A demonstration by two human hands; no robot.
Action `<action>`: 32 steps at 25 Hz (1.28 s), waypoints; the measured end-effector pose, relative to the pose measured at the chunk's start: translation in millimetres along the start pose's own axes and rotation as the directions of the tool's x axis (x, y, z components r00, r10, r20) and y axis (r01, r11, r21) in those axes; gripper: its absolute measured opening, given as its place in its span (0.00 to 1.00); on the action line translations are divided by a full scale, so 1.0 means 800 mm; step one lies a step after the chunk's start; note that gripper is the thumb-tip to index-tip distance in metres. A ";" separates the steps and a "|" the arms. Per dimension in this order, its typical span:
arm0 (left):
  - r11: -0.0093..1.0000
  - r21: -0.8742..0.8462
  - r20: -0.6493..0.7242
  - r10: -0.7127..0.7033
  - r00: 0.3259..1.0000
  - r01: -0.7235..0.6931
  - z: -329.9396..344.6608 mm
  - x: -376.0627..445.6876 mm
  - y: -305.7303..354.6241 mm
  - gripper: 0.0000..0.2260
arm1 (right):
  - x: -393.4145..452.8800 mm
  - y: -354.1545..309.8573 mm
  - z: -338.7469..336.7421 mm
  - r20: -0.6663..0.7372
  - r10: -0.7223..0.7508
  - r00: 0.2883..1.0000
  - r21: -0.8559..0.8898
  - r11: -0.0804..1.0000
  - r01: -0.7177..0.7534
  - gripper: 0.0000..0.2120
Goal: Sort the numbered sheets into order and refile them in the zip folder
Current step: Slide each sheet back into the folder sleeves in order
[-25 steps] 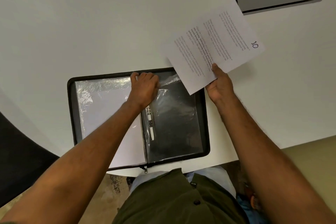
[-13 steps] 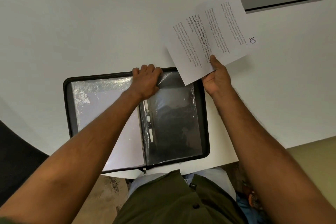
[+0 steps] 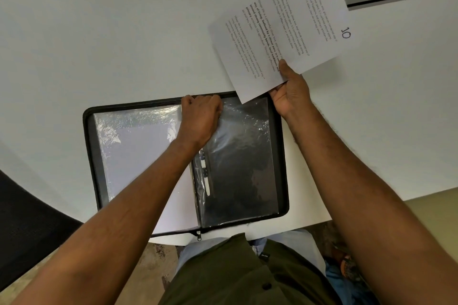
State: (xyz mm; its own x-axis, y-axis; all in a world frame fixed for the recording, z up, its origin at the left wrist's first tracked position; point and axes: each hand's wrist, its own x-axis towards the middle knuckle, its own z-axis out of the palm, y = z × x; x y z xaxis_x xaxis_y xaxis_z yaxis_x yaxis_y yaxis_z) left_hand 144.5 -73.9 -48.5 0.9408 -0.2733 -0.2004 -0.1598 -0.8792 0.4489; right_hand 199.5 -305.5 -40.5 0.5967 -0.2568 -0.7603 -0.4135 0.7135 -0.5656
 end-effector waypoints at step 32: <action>0.995 -0.059 0.025 -0.083 0.996 0.085 -0.011 0.015 -0.024 0.03 | 0.039 -0.026 -0.004 0.402 0.103 0.910 -0.840 0.437 0.322 0.21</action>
State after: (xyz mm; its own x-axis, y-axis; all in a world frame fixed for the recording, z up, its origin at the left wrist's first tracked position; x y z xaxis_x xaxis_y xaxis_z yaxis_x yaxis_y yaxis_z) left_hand 161.8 -56.8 -52.4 0.9431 -0.2087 -0.2587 -0.0615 -0.8745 0.4812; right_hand 224.5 -330.6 -53.1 0.7769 0.1022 -0.6213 -0.5663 -0.3181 -0.7604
